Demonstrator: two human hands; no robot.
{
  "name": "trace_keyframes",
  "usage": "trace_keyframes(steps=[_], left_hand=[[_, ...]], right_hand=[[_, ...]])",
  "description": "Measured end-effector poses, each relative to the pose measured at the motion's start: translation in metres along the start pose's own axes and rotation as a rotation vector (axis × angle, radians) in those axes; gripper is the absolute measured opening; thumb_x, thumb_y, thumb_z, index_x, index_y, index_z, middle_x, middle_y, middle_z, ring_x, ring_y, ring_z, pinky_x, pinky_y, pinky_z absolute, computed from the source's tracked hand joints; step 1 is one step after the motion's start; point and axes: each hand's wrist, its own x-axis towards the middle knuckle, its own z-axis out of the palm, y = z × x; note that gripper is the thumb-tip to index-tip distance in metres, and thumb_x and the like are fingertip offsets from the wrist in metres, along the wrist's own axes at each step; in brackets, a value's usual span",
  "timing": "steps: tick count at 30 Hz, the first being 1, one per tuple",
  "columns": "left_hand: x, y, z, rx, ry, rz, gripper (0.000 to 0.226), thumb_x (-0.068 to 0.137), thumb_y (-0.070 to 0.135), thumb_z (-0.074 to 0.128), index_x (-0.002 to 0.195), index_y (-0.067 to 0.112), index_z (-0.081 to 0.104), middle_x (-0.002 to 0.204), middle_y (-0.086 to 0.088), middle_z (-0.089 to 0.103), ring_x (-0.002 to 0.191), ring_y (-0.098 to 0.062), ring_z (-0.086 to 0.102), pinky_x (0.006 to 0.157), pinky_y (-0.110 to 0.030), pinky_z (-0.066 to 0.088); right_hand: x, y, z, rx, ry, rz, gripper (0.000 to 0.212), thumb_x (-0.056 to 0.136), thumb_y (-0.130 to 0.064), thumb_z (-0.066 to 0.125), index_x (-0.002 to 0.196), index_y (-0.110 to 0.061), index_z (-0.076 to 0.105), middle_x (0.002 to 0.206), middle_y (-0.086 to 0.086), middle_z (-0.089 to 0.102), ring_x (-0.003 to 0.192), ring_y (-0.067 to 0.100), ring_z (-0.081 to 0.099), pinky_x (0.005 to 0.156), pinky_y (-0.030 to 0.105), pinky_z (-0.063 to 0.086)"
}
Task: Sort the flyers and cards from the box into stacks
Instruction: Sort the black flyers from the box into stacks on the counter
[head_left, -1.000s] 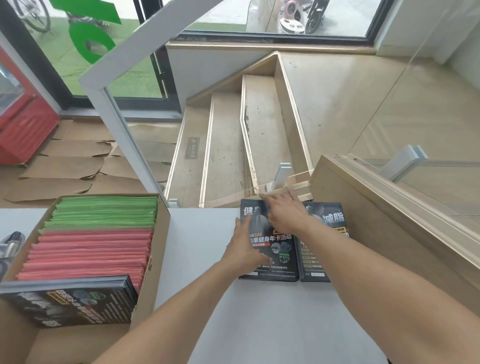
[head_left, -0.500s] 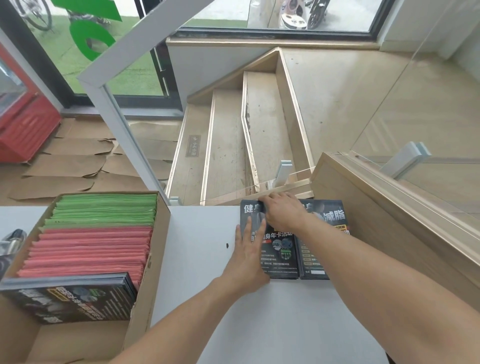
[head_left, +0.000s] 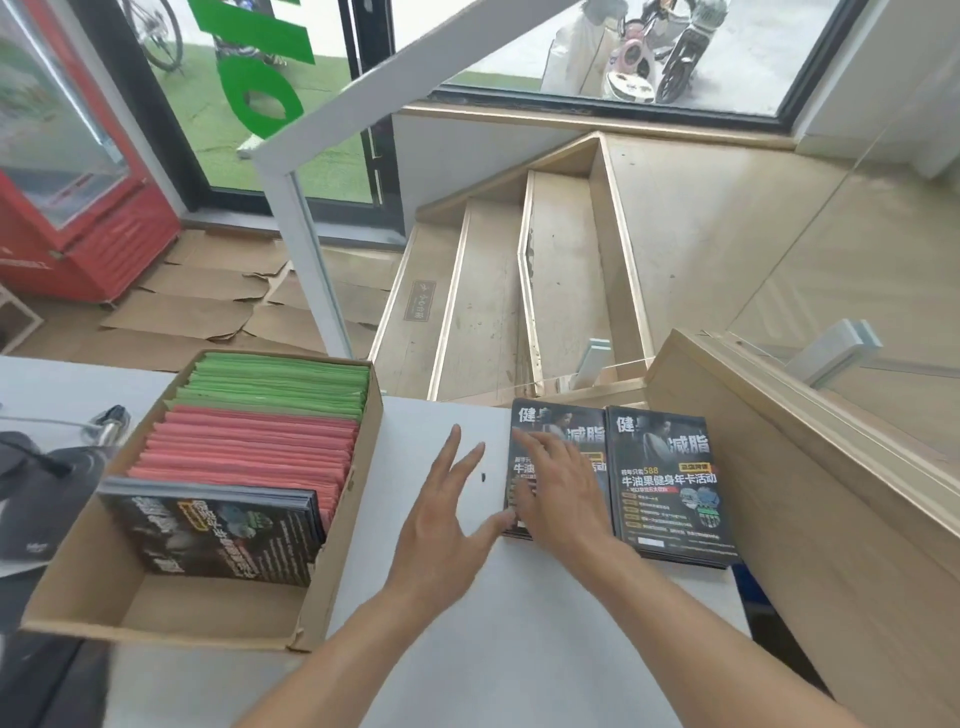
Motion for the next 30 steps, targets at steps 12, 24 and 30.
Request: trace_keyframes(steps=[12,24,30], left_hand=[[-0.064,-0.053,-0.164,0.218,0.483,-0.199,0.048,0.102,0.016,0.055,0.148,0.028,0.047,0.162,0.016,0.031,0.153,-0.005,0.018,0.124,-0.045,0.024],[-0.068,-0.1,-0.214,0.339,0.308,-0.062,0.056,0.107,0.026,0.042,0.159,0.029,0.024,0.165,0.021,0.011,0.151,0.007,-0.01,0.128,-0.037,-0.001],[-0.066,-0.108,-0.204,0.523,0.256,-0.059,0.061,0.095,0.025,0.06,0.153,0.026,0.042,0.164,0.008,0.029,0.156,-0.011,0.005,0.128,-0.039,0.007]], right_hand=[[-0.037,-0.173,0.029,0.129,0.069,-0.522,0.046,0.097,-0.024,0.056,0.144,-0.023,0.054,0.133,-0.008,0.06,0.123,0.016,0.049,0.105,0.033,0.042],[-0.047,-0.224,0.052,0.108,0.12,-0.299,0.047,0.107,-0.04,0.034,0.149,-0.026,0.048,0.138,-0.009,0.057,0.13,0.013,0.044,0.112,0.033,0.032],[-0.047,-0.218,0.071,-0.168,0.201,-0.351,0.055,0.093,-0.029,0.06,0.147,-0.018,0.051,0.145,-0.003,0.055,0.136,0.017,0.043,0.114,0.037,0.033]])
